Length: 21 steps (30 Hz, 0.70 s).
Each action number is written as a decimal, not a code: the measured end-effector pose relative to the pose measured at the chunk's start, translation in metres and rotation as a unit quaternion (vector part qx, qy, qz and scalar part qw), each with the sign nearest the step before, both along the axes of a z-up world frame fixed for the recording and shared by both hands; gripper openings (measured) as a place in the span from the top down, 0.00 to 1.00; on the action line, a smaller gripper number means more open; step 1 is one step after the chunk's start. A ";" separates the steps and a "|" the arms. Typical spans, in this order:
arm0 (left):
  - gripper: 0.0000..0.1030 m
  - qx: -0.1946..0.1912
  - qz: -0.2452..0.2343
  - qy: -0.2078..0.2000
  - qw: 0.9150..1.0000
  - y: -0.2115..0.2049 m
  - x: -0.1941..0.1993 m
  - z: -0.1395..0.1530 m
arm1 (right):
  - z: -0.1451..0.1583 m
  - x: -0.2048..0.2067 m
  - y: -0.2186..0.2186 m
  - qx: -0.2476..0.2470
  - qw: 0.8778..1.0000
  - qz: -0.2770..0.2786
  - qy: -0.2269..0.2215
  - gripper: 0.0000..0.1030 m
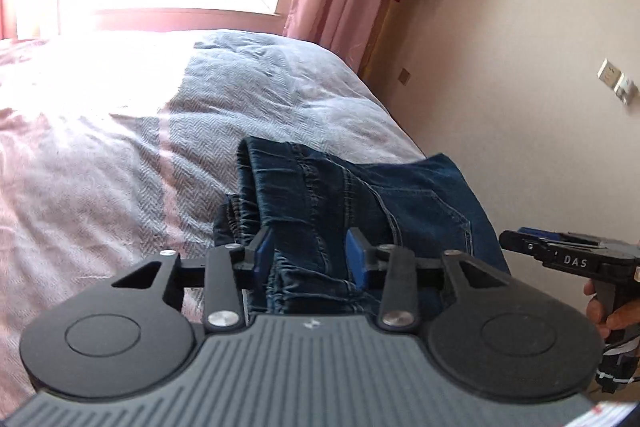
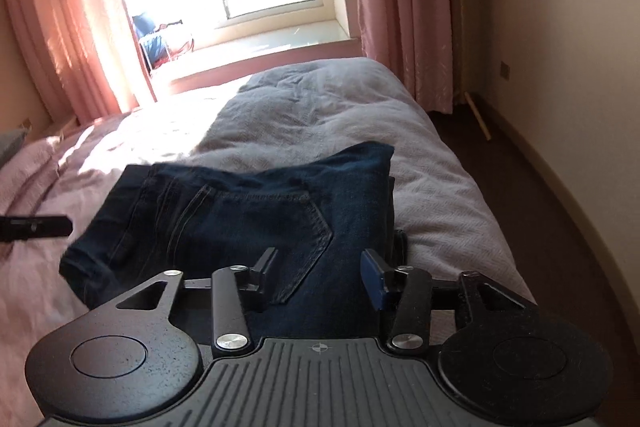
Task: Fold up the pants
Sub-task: 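Lower the folded jeans onto the clothes stack with both tools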
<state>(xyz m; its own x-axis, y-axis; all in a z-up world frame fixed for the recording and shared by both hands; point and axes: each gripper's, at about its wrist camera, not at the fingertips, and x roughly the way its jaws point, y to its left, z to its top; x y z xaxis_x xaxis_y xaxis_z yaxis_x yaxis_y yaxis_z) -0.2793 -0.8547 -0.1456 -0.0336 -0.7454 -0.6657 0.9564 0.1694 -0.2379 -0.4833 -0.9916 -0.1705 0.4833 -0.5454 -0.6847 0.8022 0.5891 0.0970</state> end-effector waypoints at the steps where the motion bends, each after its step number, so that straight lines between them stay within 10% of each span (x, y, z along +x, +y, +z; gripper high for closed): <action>1: 0.77 0.016 -0.008 -0.017 1.000 -0.004 -0.006 -0.007 | -0.008 0.006 0.004 -0.001 1.000 0.003 0.017 0.73; 10: 0.84 0.053 0.005 -0.093 0.994 -0.026 -0.006 -0.072 | -0.049 0.035 0.011 -0.038 0.993 0.035 0.102 0.73; 21: 0.84 0.019 0.012 -0.084 0.996 -0.058 0.002 -0.015 | -0.001 0.042 -0.065 -0.060 0.998 -0.001 0.030 0.72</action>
